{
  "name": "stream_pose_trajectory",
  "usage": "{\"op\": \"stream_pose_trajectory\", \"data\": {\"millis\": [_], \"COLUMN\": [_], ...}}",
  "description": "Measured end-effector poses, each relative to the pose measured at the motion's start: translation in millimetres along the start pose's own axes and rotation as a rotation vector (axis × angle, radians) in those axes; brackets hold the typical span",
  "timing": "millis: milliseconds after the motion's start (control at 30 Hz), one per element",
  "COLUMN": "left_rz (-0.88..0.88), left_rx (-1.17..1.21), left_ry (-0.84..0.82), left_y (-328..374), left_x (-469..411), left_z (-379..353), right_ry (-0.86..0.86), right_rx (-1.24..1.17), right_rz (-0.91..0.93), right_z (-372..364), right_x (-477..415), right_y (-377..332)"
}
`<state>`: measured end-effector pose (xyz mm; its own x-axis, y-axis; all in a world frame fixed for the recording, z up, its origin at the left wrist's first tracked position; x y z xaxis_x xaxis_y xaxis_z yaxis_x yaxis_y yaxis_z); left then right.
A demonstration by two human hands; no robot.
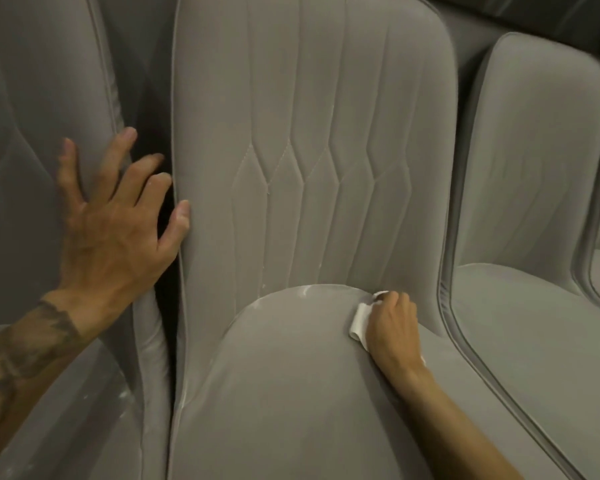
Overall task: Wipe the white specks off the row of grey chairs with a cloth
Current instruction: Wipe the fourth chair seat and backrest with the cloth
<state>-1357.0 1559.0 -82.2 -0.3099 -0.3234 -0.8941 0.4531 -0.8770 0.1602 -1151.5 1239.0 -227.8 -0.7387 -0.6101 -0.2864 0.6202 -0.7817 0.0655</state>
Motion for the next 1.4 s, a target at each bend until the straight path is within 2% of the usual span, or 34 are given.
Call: {"op": "stream_pose_trajectory", "data": {"millis": [133,233,300,367,433,500,567,667,800,867,933,1000,1100,1167,1233,1300,1400], "left_rz": [-0.001,-0.001,-0.001,0.005,0.008,0.01,0.009,0.011,0.011,0.007,0.008,0.006,0.002,-0.004,-0.002,-0.007,0.002], "left_rx": [-0.009,0.003,0.01,0.026,0.058,0.044,0.015,-0.01,-0.026,-0.03,-0.034,-0.028,-0.028,-0.038,-0.041,-0.047,-0.056], "left_ry": [0.005,0.022,0.033,0.022,0.009,0.008,0.017,0.004,-0.013,-0.018,-0.018,-0.013,0.001,0.004,-0.006,-0.029,-0.104], "left_y": [1,-3,-5,-8,-8,-7,-4,-1,-2,-4,-5,-5,-3,-3,-5,-4,-1], "left_x": [0,1,1,2,1,0,1,2,2,2,2,1,0,0,0,0,-2], "left_z": [0,-3,-5,-8,-10,-7,-4,0,2,2,1,2,0,-2,-3,-3,1], "right_ry": [-0.002,0.015,0.049,0.06,0.142,0.252,0.225,0.213,0.165,0.119,0.106,0.111,0.155,0.177,0.111,0.023,-0.009], "right_rx": [-0.159,-0.204,-0.198,-0.296,-0.361,-0.444,-0.449,-0.445,-0.438,-0.484,-0.498,-0.456,-0.458,-0.465,-0.371,-0.472,-0.618], "right_rz": [-0.073,-0.055,0.007,0.122,0.185,0.064,-0.018,-0.014,0.365,0.463,0.419,0.296,0.216,0.298,0.437,0.375,0.582], "right_z": [-5,-7,-4,-5,-1,6,2,-5,-2,5,8,6,6,4,6,8,24], "right_x": [-35,-52,-55,-50,-40,-33,-34,-45,-38,-34,-39,-44,-40,-30,-17,-3,30], "right_y": [-36,-72,-84,-83,-70,-53,-53,-92,-170,-157,-119,-93,-122,-163,-203,-218,-218]}}
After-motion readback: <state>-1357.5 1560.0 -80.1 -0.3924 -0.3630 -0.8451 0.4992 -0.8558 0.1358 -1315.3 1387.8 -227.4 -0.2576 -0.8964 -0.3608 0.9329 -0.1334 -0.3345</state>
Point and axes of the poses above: each hand's wrist, its own x-axis away from the middle knuckle, its own z-axis out of the back of the hand, y = z × x, the point moved 6 cm from there along -x, towards the middle knuckle, and after that the axes turned 15 degrees about z, right-handed, at the moved point
